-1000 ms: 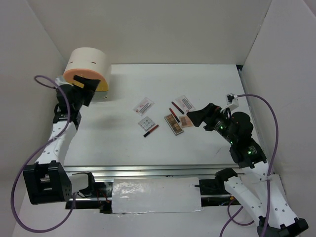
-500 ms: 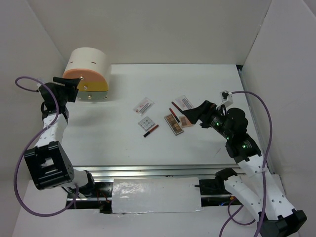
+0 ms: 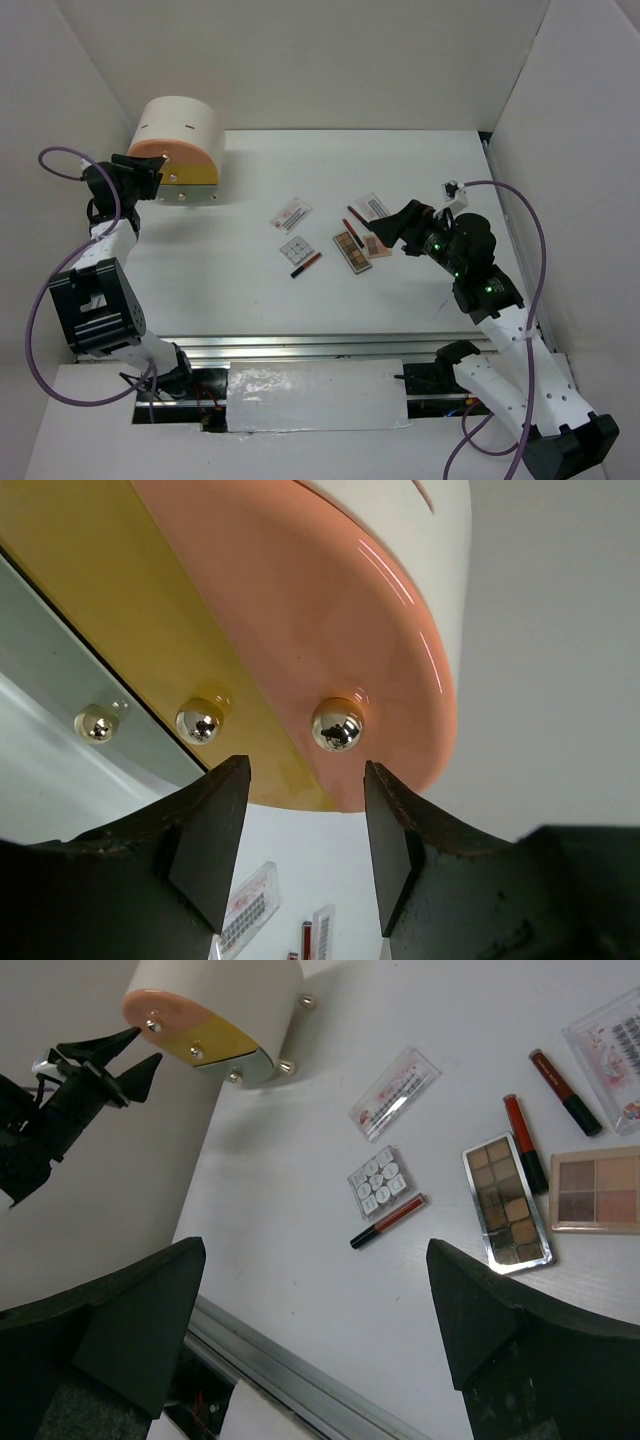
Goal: Organize the makeup
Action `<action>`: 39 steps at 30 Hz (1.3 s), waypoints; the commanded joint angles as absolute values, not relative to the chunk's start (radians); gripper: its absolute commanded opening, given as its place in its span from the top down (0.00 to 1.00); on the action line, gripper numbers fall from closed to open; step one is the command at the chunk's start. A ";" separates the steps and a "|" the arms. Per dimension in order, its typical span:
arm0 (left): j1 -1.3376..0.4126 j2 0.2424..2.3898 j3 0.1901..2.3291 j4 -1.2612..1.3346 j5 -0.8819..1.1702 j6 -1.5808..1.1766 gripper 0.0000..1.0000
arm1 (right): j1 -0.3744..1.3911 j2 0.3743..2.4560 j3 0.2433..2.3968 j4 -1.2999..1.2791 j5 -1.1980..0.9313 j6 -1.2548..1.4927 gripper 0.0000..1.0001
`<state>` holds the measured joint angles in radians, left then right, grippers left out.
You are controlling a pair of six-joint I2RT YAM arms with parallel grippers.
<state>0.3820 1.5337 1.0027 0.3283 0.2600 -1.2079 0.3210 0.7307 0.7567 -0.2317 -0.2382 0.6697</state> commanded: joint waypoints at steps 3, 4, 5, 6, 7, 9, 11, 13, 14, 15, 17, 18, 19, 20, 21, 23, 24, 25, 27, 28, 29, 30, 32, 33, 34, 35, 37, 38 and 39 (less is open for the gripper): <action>0.388 1.560 1.040 0.468 0.282 -1.206 0.39 | 0.322 0.750 0.779 -0.178 -0.219 0.650 0.00; 0.390 1.572 1.042 0.475 0.287 -1.206 0.39 | 0.324 0.756 0.779 -0.176 -0.221 0.650 0.00; 0.388 1.578 1.043 0.482 0.287 -1.206 0.39 | 0.324 0.758 0.778 -0.176 -0.222 0.650 0.00; 0.388 1.585 1.051 0.491 0.290 -1.209 0.39 | 0.324 0.761 0.776 -0.176 -0.224 0.650 0.00; 0.388 1.598 1.055 0.491 0.293 -1.210 0.40 | 0.324 0.765 0.776 -0.176 -0.224 0.649 0.00; 0.390 1.614 1.065 0.515 0.304 -1.221 0.43 | 0.324 0.767 0.775 -0.176 -0.222 0.649 0.00; 0.390 1.634 1.068 0.535 0.316 -1.233 0.46 | 0.324 0.772 0.775 -0.173 -0.221 0.649 0.00; 0.388 1.649 1.074 0.543 0.319 -1.241 0.47 | 0.322 0.775 0.776 -0.172 -0.222 0.650 0.00; 0.388 1.651 1.075 0.548 0.319 -1.243 0.47 | 0.322 0.776 0.778 -0.170 -0.224 0.650 0.00; 0.387 1.651 1.075 0.549 0.318 -1.244 0.47 | 0.324 0.779 0.778 -0.170 -0.224 0.649 0.00; 0.388 1.651 1.081 0.548 0.314 -1.243 0.48 | 0.322 0.782 0.778 -0.167 -0.227 0.650 0.00; 0.388 1.652 1.084 0.545 0.314 -1.241 0.48 | 0.324 0.785 0.775 -0.164 -0.227 0.650 0.00; 0.387 1.655 1.088 0.540 0.313 -1.239 0.49 | 0.322 0.787 0.773 -0.161 -0.229 0.652 0.00; 0.387 1.657 1.091 0.538 0.317 -1.239 0.50 | 0.324 0.788 0.773 -0.160 -0.230 0.653 0.00; 0.385 1.660 1.091 0.538 0.318 -1.241 0.51 | 0.324 0.792 0.770 -0.153 -0.232 0.653 0.00; 0.384 1.661 1.083 0.552 0.319 -1.247 0.56 | 0.322 0.798 0.770 -0.149 -0.235 0.655 0.00; 0.379 1.661 1.083 0.558 0.319 -1.247 0.58 | 0.324 0.801 0.770 -0.150 -0.236 0.657 0.00; 0.376 1.661 1.081 0.557 0.318 -1.246 0.63 | 0.324 0.802 0.770 -0.147 -0.238 0.655 0.00; 0.367 1.657 1.078 0.557 0.313 -1.239 0.69 | 0.325 0.805 0.770 -0.149 -0.238 0.657 0.00; 0.362 1.654 1.077 0.557 0.308 -1.236 0.70 | 0.324 0.807 0.769 -0.147 -0.239 0.657 0.00; 0.357 1.651 1.074 0.548 0.305 -1.229 0.70 | 0.322 0.807 0.769 -0.147 -0.238 0.655 0.00; 0.353 1.646 1.071 0.546 0.299 -1.227 0.70 | 0.324 0.805 0.767 -0.147 -0.238 0.655 0.00; 0.347 1.643 1.058 0.557 0.296 -1.230 0.62 | 0.324 0.804 0.765 -0.149 -0.236 0.655 0.00; 0.347 1.643 1.055 0.560 0.295 -1.232 0.59 | 0.322 0.802 0.765 -0.149 -0.235 0.655 0.00; 0.345 1.643 1.049 0.561 0.295 -1.233 0.51 | 0.324 0.802 0.765 -0.150 -0.235 0.653 0.00; 0.344 1.644 1.046 0.564 0.295 -1.235 0.47 | 0.324 0.801 0.765 -0.152 -0.235 0.652 0.00; 0.341 1.647 1.046 0.565 0.287 -1.233 0.44 | 0.322 0.799 0.765 -0.153 -0.233 0.652 0.00; 0.338 1.651 1.048 0.561 0.285 -1.232 0.43 | 0.322 0.798 0.764 -0.153 -0.233 0.652 0.00; 0.337 1.654 1.051 0.561 0.285 -1.232 0.43 | 0.322 0.798 0.762 -0.152 -0.230 0.652 0.00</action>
<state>0.3416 1.6478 1.0477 0.5018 0.2928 -1.2362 0.3210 0.8047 0.7567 -0.2169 -0.2260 0.6640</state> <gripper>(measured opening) 0.566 0.998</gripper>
